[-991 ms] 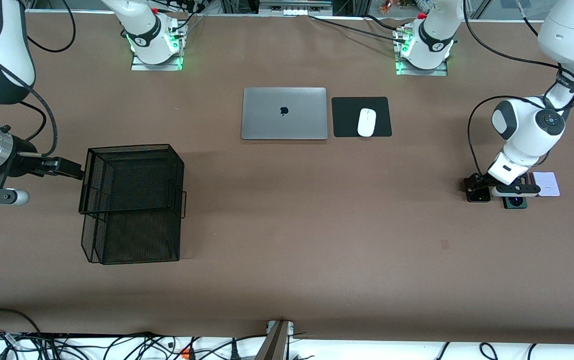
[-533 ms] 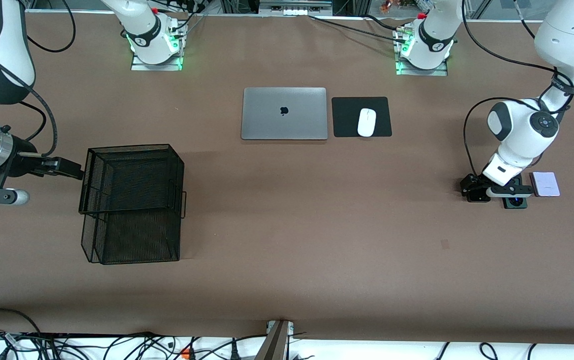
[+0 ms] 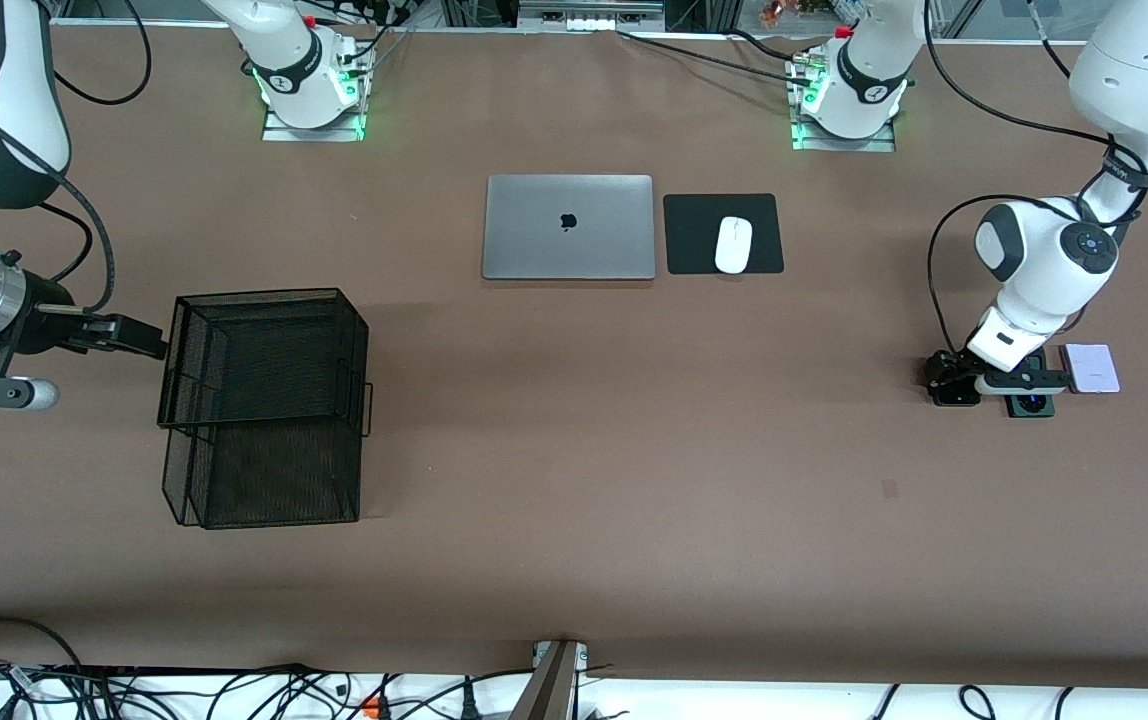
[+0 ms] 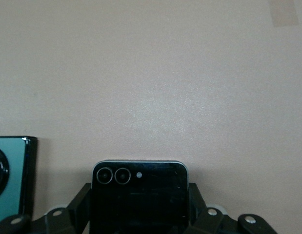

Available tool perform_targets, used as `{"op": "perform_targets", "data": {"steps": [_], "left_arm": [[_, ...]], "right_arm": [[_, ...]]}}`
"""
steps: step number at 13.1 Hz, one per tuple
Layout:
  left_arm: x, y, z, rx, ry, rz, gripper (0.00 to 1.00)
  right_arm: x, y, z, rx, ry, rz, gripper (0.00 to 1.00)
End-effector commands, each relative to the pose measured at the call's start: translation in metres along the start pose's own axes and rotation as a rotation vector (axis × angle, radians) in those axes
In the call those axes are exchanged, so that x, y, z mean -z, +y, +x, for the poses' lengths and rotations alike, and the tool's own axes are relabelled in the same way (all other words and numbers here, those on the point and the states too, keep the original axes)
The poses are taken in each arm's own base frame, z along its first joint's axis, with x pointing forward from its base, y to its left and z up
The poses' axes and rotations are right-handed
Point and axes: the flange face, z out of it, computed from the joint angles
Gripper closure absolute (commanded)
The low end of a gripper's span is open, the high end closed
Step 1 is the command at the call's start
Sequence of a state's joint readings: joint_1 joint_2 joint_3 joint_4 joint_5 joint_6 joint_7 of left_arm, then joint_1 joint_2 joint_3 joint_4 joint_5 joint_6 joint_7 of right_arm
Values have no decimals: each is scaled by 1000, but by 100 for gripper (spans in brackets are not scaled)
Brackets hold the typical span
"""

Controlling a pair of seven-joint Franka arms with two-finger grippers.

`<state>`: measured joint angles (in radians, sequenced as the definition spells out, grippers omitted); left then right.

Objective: Place phones with both arms
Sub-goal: 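Lift the flip phone with the left gripper and carry it toward the laptop, then lower the flip phone beside the laptop and open the left gripper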

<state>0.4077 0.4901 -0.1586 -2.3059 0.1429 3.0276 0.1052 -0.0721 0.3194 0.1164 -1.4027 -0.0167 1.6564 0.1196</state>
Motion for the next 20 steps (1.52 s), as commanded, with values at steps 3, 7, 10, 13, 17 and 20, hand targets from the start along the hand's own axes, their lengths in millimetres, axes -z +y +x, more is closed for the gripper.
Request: {"op": "perform_targets", "data": {"steps": [3, 7, 10, 13, 17, 20], "left_arm": [[25, 35, 74, 24, -88, -28, 92], [53, 130, 134, 104, -154, -27, 97], [46, 247, 127, 211, -164, -40, 98], [47, 369, 113, 226, -172, -58, 99], [41, 514, 85, 182, -151, -66, 100], [25, 593, 57, 112, -80, -48, 100]], "right_arm": [[6, 2, -6, 9, 1, 15, 1], [6, 2, -6, 9, 3, 15, 1], [6, 2, -6, 10, 4, 14, 1], [6, 2, -6, 9, 6, 15, 1], [6, 2, -6, 8, 9, 16, 1], [6, 2, -6, 7, 10, 16, 1]]}}
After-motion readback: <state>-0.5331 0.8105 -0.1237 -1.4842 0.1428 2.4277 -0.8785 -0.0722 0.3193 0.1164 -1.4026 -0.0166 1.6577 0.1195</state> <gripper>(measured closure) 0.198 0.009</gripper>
